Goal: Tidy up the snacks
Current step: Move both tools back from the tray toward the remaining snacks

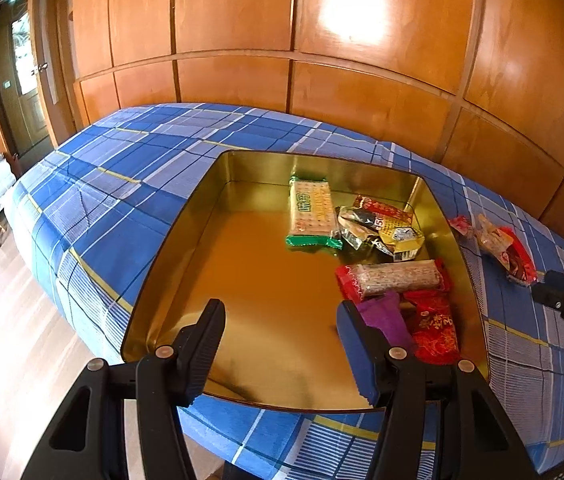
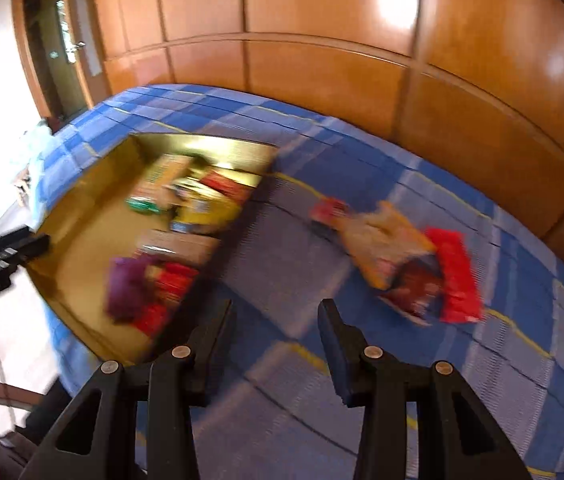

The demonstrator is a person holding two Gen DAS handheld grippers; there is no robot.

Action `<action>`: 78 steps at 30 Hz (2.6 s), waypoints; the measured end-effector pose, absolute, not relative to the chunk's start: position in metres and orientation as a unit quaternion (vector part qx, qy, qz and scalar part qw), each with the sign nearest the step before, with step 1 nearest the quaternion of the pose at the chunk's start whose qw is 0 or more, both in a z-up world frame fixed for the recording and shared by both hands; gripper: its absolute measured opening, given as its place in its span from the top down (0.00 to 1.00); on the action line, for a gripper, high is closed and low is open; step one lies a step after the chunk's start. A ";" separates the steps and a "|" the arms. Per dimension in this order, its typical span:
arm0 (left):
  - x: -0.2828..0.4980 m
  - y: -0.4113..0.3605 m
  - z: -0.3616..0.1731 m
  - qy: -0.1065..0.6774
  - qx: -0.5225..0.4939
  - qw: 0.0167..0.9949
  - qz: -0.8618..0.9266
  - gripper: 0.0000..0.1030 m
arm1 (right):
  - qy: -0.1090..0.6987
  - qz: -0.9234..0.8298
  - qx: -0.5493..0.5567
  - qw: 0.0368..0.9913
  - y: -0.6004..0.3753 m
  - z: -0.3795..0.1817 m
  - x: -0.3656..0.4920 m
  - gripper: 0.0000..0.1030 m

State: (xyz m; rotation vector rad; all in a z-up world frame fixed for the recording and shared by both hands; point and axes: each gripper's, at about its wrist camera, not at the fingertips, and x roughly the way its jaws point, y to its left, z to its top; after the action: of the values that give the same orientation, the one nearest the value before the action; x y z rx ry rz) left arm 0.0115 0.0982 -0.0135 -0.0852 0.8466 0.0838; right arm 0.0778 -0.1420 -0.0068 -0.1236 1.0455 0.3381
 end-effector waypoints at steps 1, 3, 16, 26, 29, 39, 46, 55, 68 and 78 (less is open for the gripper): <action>0.011 0.096 -0.013 0.410 -0.039 0.910 0.040 0.43 | 0.499 0.150 -0.065 0.851 -0.154 -0.008 0.078 0.58; 0.012 0.092 -0.011 0.409 -0.032 0.911 0.035 0.43 | 0.503 0.131 -0.076 0.851 -0.175 -0.010 0.079 0.58; 0.023 0.045 0.001 0.408 0.025 0.913 0.003 0.43 | 0.548 0.021 -0.040 0.835 -0.312 -0.055 0.078 0.58; 0.038 -0.021 0.003 0.412 0.072 0.907 -0.054 0.43 | 0.633 -0.023 0.006 0.774 -0.334 -0.092 0.091 0.58; 0.040 -0.040 -0.001 0.417 0.083 0.902 -0.074 0.43 | 0.633 -0.015 0.012 0.774 -0.334 -0.090 0.090 0.58; 0.050 -0.086 -0.015 0.431 0.110 0.888 -0.119 0.43 | 0.628 -0.001 0.004 0.779 -0.328 -0.086 0.090 0.58; 0.057 -0.101 -0.021 0.438 0.116 0.882 -0.128 0.43 | 0.625 0.002 0.002 0.781 -0.325 -0.081 0.088 0.58; 0.067 -0.114 -0.030 0.451 0.120 0.873 -0.139 0.43 | 0.621 0.008 0.003 0.783 -0.326 -0.078 0.090 0.58; 0.097 -0.112 -0.037 0.497 0.061 0.851 -0.156 0.43 | 0.627 0.020 -0.007 0.779 -0.321 -0.083 0.089 0.58; 0.129 -0.118 -0.032 0.503 0.071 0.846 -0.160 0.42 | 0.626 0.028 -0.008 0.779 -0.316 -0.081 0.089 0.58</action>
State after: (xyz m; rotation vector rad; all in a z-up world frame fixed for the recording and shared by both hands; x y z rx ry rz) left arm 0.1289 -0.1183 -0.0324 0.1498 1.0620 -0.3369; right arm 0.0890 -0.3161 -0.0815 -0.0170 1.3524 0.0616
